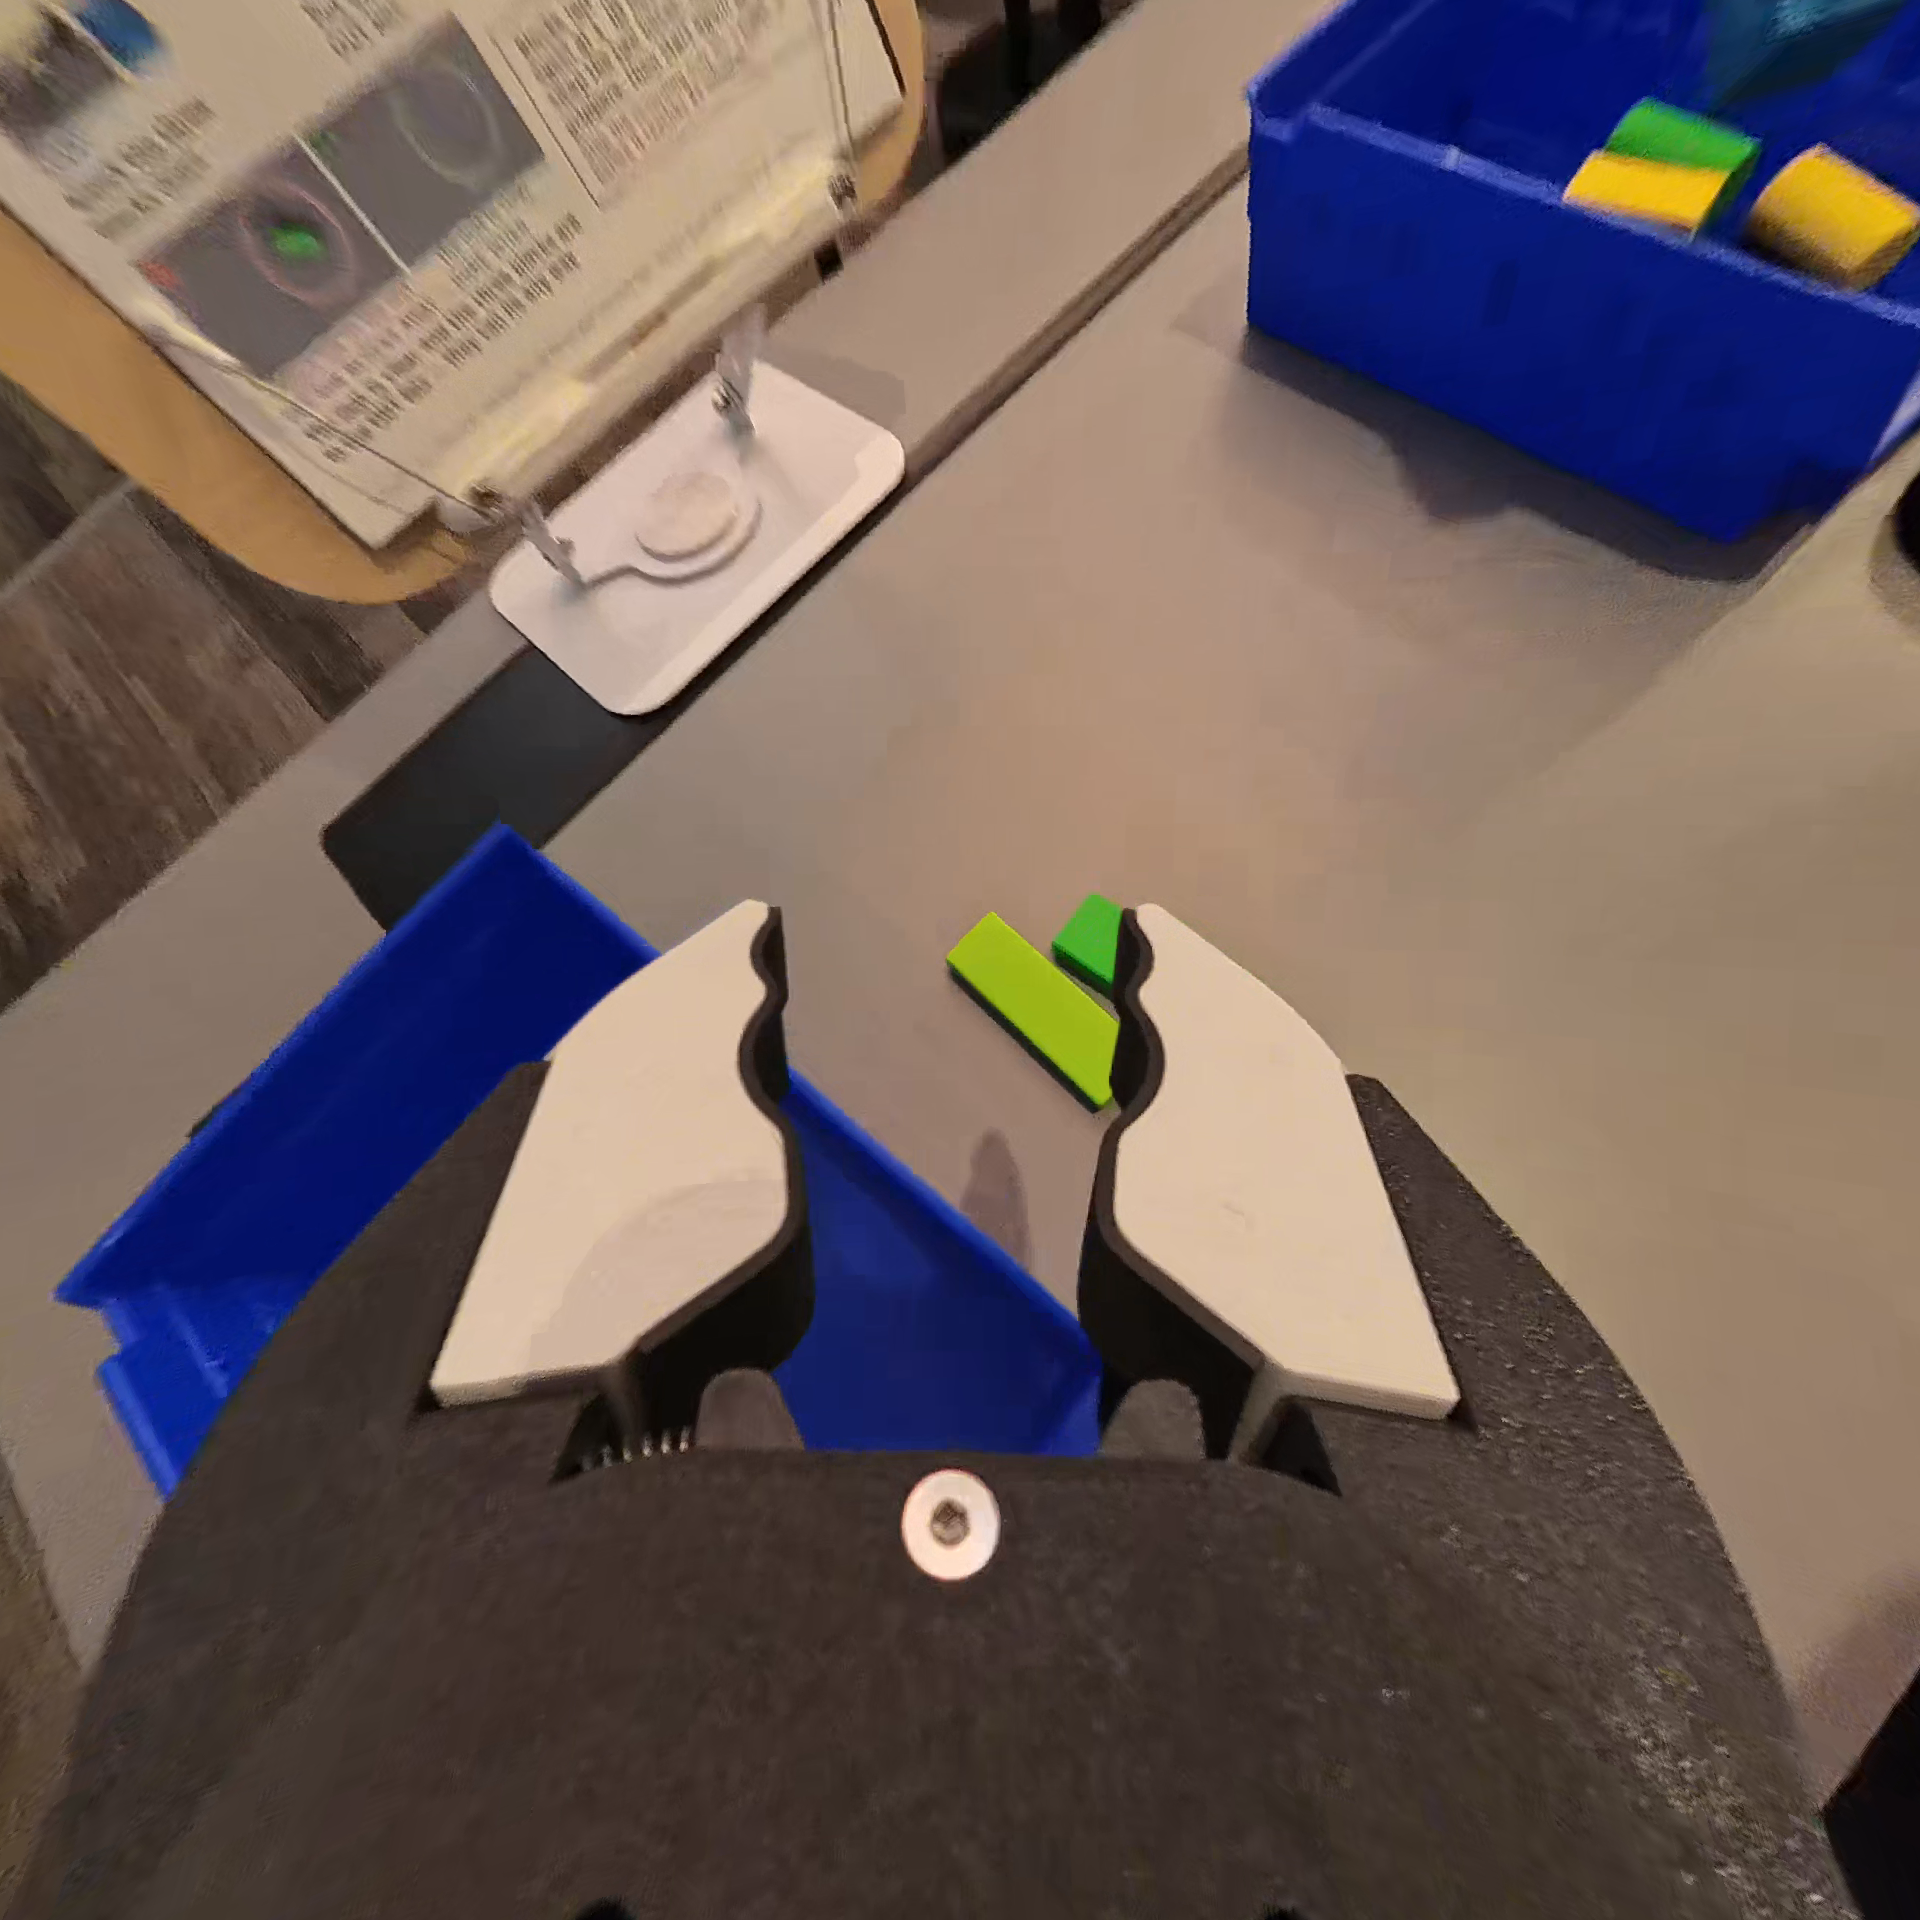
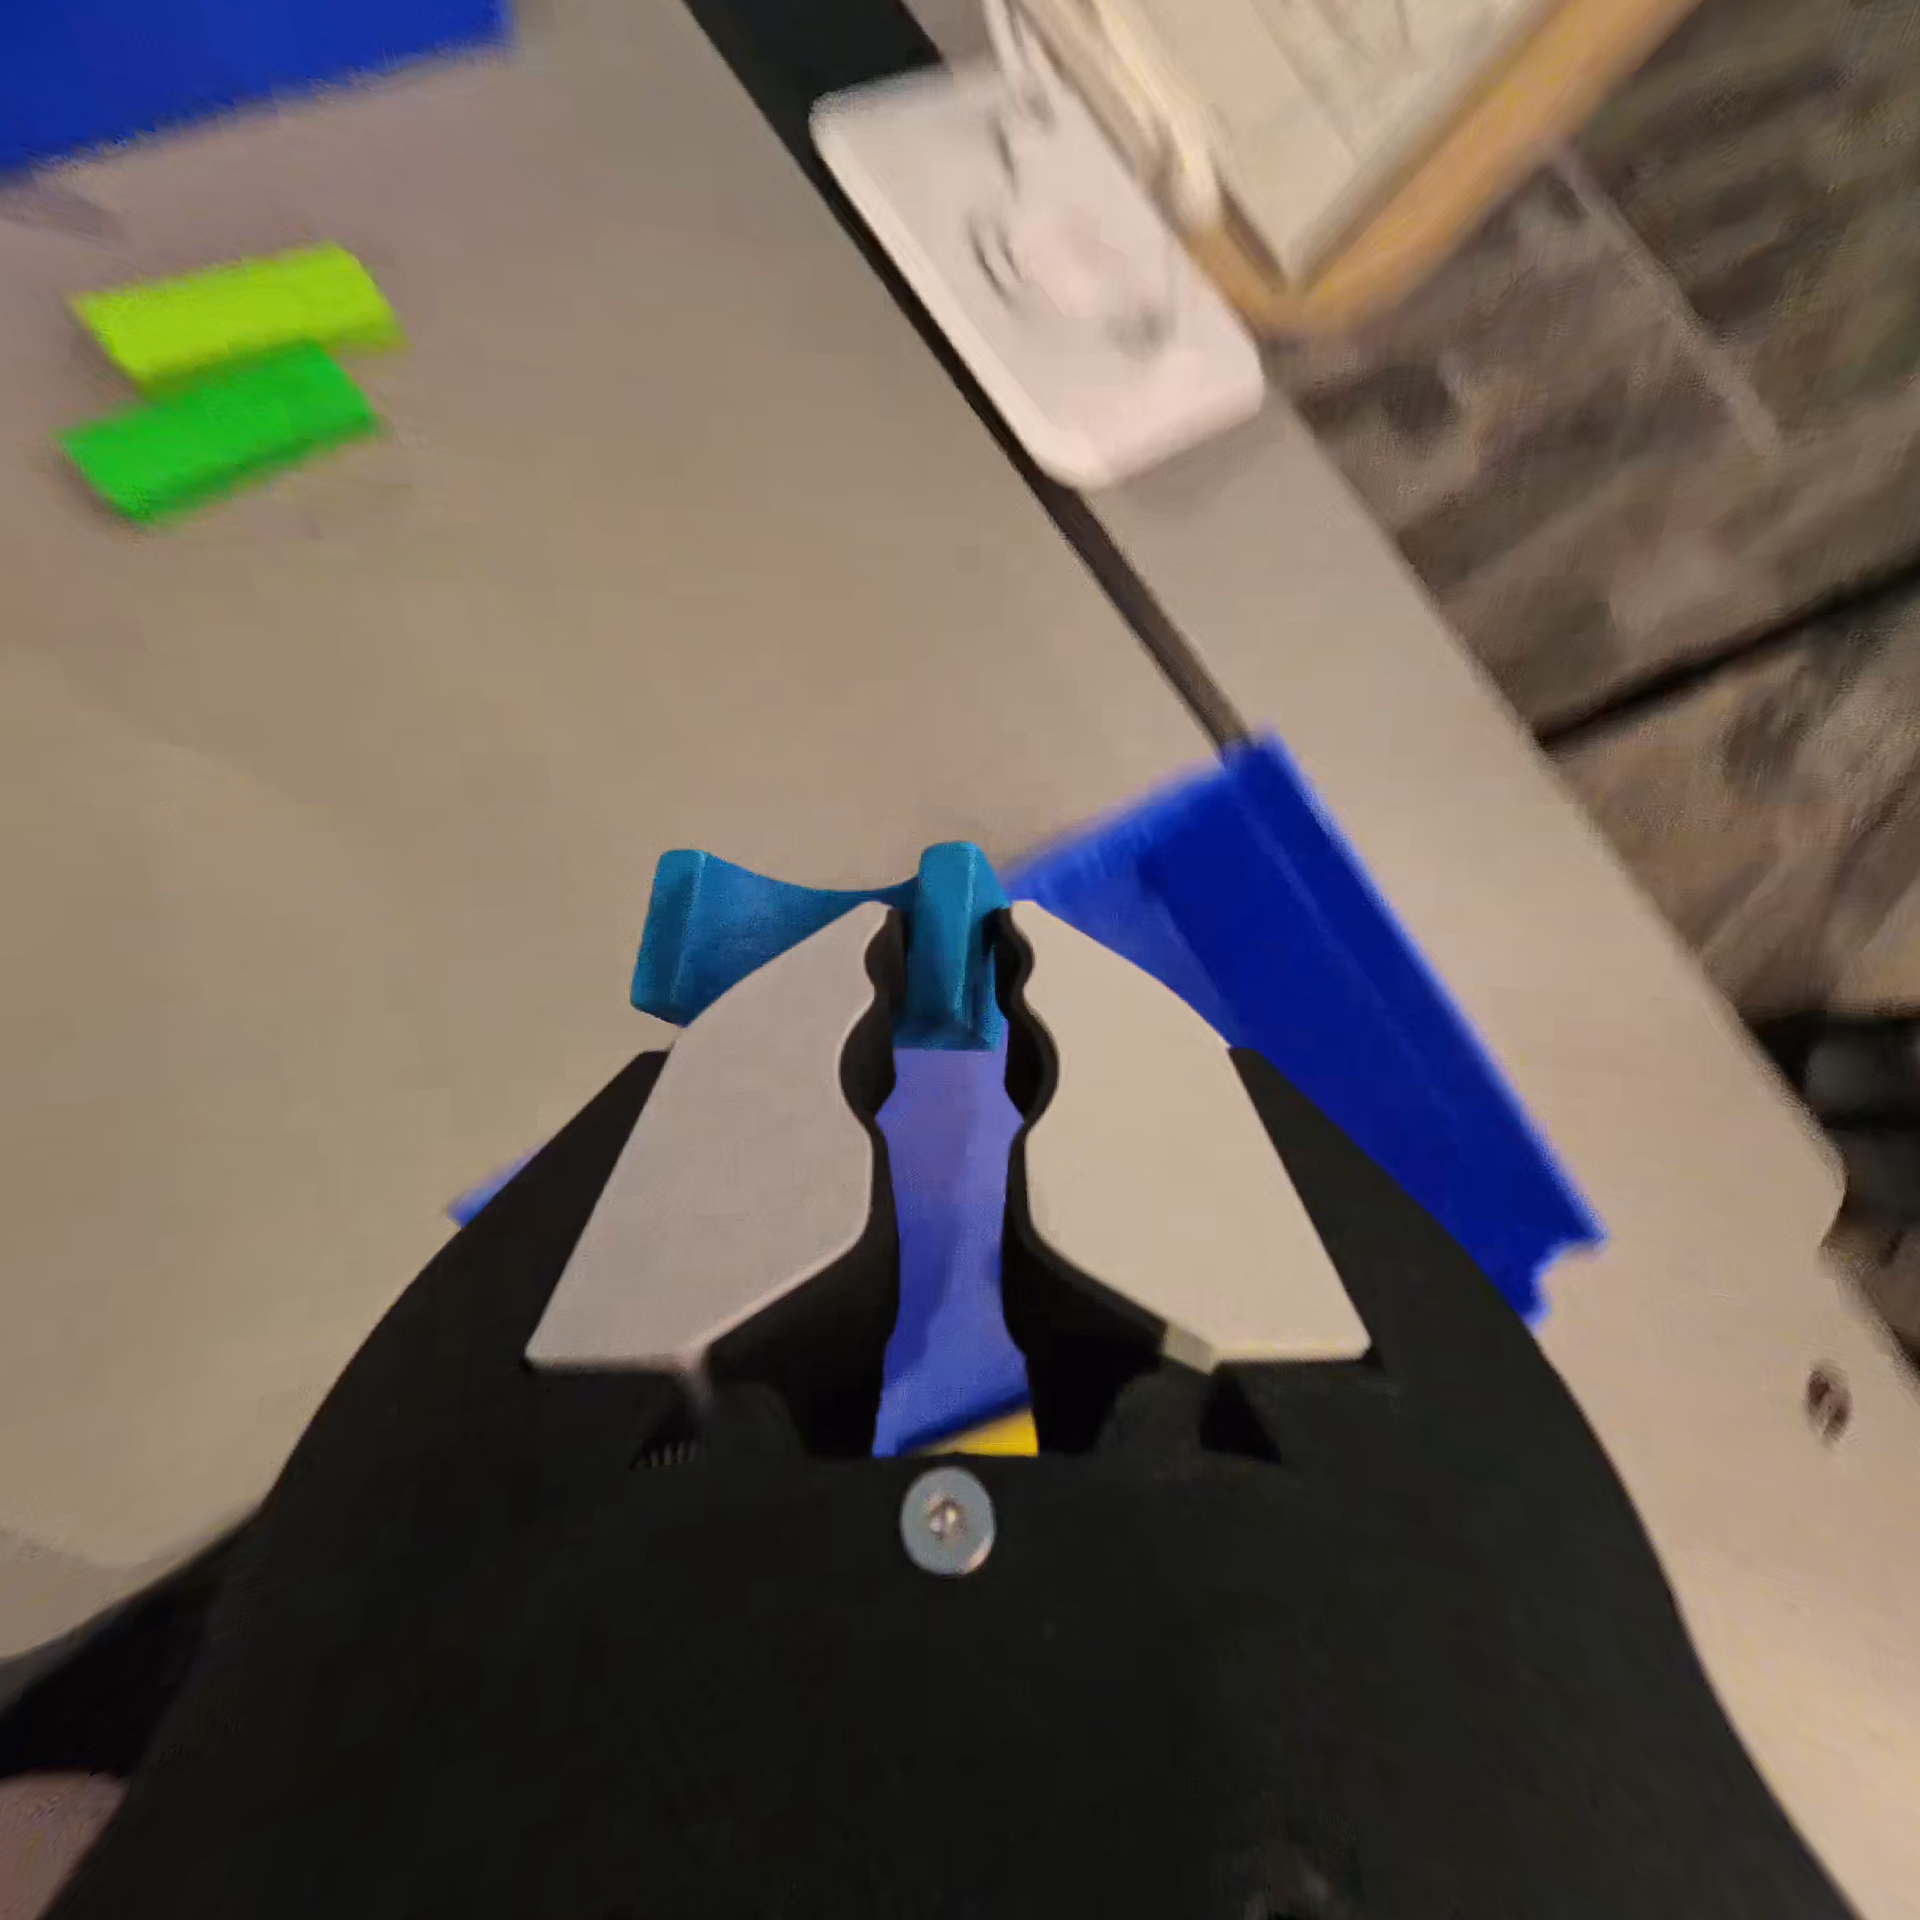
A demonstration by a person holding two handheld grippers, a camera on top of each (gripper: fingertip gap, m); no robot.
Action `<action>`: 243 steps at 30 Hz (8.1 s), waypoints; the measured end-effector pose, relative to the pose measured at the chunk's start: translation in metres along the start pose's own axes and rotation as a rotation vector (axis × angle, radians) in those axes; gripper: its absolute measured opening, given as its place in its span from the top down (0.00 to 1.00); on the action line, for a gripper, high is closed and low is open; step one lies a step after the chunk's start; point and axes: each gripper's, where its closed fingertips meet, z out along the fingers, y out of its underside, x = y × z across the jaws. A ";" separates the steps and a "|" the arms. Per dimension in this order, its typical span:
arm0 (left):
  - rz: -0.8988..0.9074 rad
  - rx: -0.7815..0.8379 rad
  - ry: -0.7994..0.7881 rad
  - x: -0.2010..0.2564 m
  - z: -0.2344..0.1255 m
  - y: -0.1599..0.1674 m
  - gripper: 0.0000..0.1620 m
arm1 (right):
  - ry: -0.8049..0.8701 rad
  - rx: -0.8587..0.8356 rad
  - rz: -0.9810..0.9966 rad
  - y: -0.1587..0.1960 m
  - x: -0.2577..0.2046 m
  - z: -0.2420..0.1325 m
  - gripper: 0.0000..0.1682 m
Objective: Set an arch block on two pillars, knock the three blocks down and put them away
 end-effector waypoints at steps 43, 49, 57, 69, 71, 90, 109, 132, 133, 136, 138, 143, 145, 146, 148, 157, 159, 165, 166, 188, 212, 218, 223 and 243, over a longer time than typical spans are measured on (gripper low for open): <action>-0.038 -0.469 -0.021 0.029 0.096 0.058 0.79 | 0.044 0.313 -0.096 -0.047 -0.004 -0.011 0.84; -0.046 -0.015 0.115 0.057 0.054 -0.029 0.80 | -0.500 0.621 0.112 -0.123 -0.099 -0.010 0.82; 0.198 0.221 -0.061 0.080 0.035 -0.072 0.80 | -0.852 0.617 0.644 -0.156 -0.151 0.033 0.70; 0.022 -0.093 -0.095 0.077 0.085 -0.015 0.55 | -0.466 0.509 0.495 -0.116 -0.076 0.031 0.90; -0.079 -0.272 0.008 0.080 0.100 0.016 0.53 | -0.225 0.403 0.471 -0.077 -0.022 0.011 0.90; -0.096 -0.676 -0.043 0.064 0.132 0.096 0.53 | -0.284 -0.383 0.902 0.162 0.024 0.028 0.81; 0.025 -0.744 -0.028 0.054 0.128 0.104 0.80 | -0.082 -0.082 0.651 0.071 0.038 -0.017 0.82; 0.213 0.256 0.478 0.173 0.028 -0.073 0.63 | -0.884 0.595 -0.175 -0.125 -0.197 -0.029 0.80; 0.202 0.264 0.469 0.168 0.027 -0.075 0.55 | -0.851 0.579 -0.187 -0.122 -0.190 -0.032 0.80; 0.146 0.344 0.437 0.145 0.014 -0.087 0.50 | -0.657 0.548 -0.162 -0.104 -0.139 -0.050 0.80; 0.080 0.447 0.422 0.123 -0.004 -0.099 0.49 | -0.466 0.492 -0.044 -0.080 -0.084 -0.057 0.80; -0.030 0.669 0.497 0.082 -0.052 -0.104 0.57 | -0.226 0.131 0.280 0.028 0.004 -0.033 0.80; -0.060 0.601 0.458 0.065 -0.049 -0.095 0.56 | -0.279 0.049 0.369 0.053 0.009 -0.016 0.80; -0.062 0.561 0.449 0.060 -0.048 -0.089 0.56 | -0.324 0.011 0.413 0.061 0.006 -0.007 0.80; -0.053 0.515 0.413 0.049 -0.048 -0.080 0.56 | -0.419 -0.062 0.472 0.073 -0.003 0.012 0.80; -0.104 0.355 -0.100 -0.055 -0.083 -0.030 0.57 | -0.239 0.090 0.517 0.058 0.040 0.011 0.71; -0.170 0.279 -0.276 -0.093 -0.094 -0.003 0.56 | -0.015 0.206 0.481 0.053 0.073 -0.021 0.70; -0.391 0.157 -0.372 -0.152 -0.098 0.061 0.56 | 0.379 0.461 0.461 0.071 0.131 -0.090 0.56; -0.404 0.155 -0.371 -0.155 -0.097 0.064 0.56 | 0.294 0.546 0.483 0.066 0.126 -0.094 0.56; -0.617 -0.495 -0.424 -0.185 -0.046 0.216 0.51 | 0.333 -0.420 0.832 0.226 0.112 -0.002 0.75; -0.690 -0.780 -0.071 -0.122 -0.001 0.246 0.93 | 0.147 -0.308 0.971 0.218 0.098 0.009 0.94; -0.681 -0.766 -0.046 -0.119 0.003 0.242 0.93 | 0.249 -0.375 0.794 0.208 0.103 -0.009 0.92; -0.695 -0.751 -0.022 -0.118 0.004 0.241 0.93 | 0.168 -0.184 0.233 0.126 0.075 -0.015 0.86; -0.688 -0.748 -0.019 -0.117 0.003 0.241 0.93 | -0.456 -0.057 0.183 0.097 -0.020 0.069 0.80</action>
